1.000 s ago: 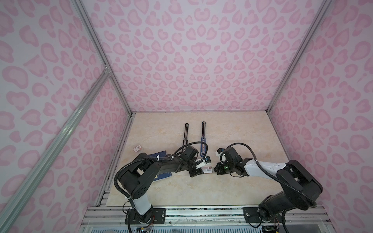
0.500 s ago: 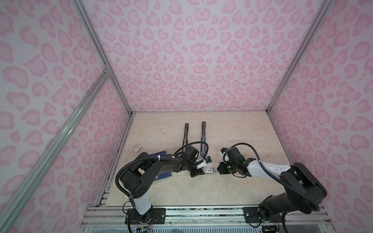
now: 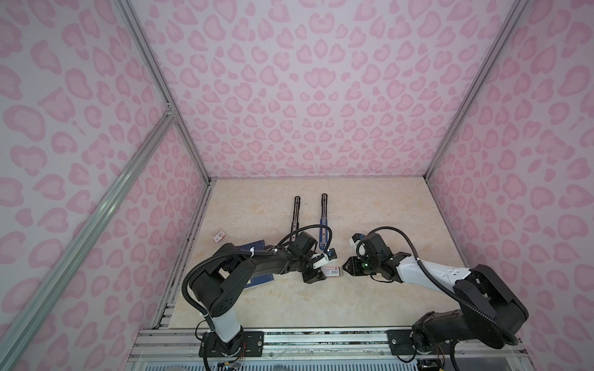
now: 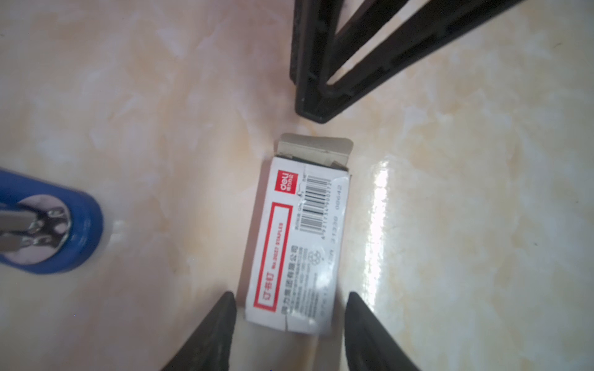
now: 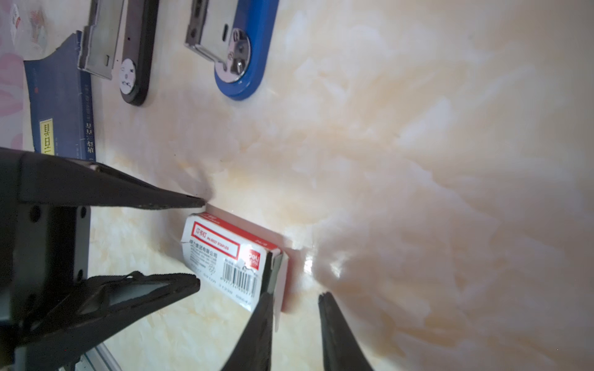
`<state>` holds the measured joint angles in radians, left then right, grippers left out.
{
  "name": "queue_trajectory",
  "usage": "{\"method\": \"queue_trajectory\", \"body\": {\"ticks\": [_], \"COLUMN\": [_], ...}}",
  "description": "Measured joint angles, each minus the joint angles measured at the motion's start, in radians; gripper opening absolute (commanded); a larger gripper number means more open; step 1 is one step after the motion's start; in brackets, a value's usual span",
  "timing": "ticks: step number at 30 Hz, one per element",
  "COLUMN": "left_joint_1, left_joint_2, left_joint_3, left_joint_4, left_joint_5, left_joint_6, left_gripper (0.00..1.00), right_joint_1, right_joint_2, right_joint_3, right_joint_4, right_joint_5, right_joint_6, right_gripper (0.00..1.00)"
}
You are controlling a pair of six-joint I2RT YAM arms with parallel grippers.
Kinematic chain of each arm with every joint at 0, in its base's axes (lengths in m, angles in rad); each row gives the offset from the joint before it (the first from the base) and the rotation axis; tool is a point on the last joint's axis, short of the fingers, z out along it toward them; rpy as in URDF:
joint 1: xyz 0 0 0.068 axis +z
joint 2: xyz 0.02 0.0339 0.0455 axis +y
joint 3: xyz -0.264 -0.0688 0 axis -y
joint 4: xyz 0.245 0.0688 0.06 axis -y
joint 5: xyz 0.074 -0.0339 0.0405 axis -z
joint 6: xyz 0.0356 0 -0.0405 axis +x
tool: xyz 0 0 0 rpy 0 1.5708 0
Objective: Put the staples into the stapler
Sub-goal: 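Slide the staple tray out of the sleeve with the right gripper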
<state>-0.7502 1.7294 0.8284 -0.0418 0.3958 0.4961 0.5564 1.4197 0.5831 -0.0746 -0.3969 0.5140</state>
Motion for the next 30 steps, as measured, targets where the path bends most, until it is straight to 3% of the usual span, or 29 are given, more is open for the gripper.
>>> {"method": "queue_trajectory", "body": {"ticks": [6,18,21,24,30], "left_joint_1": [-0.002,-0.033,-0.035,-0.036,-0.038], "left_joint_2": [0.015,0.075,0.088,0.096,0.100], "left_joint_3": [0.040,0.084,0.095,0.103,0.106], "left_joint_4": [-0.023,-0.014,-0.011,-0.009,-0.011], "left_joint_5": [0.001,0.035,0.045,0.047,0.052], "left_joint_6": [0.001,0.005,0.005,0.005,0.009], "left_gripper": [0.62,0.62,0.58,0.48,0.43], "right_joint_1": [0.014,0.024,0.024,0.024,0.026], "right_joint_2": [0.005,0.007,0.014,0.018,0.045], "right_joint_3": [0.000,-0.005,-0.006,-0.008,-0.006], "right_joint_4": [0.000,-0.002,0.002,0.002,0.023], "right_joint_5": [0.000,0.004,0.004,0.003,0.000], "right_joint_6": [0.011,0.025,0.025,0.026,0.029], "right_gripper": [0.41,0.39,0.39,0.39,0.33]}}
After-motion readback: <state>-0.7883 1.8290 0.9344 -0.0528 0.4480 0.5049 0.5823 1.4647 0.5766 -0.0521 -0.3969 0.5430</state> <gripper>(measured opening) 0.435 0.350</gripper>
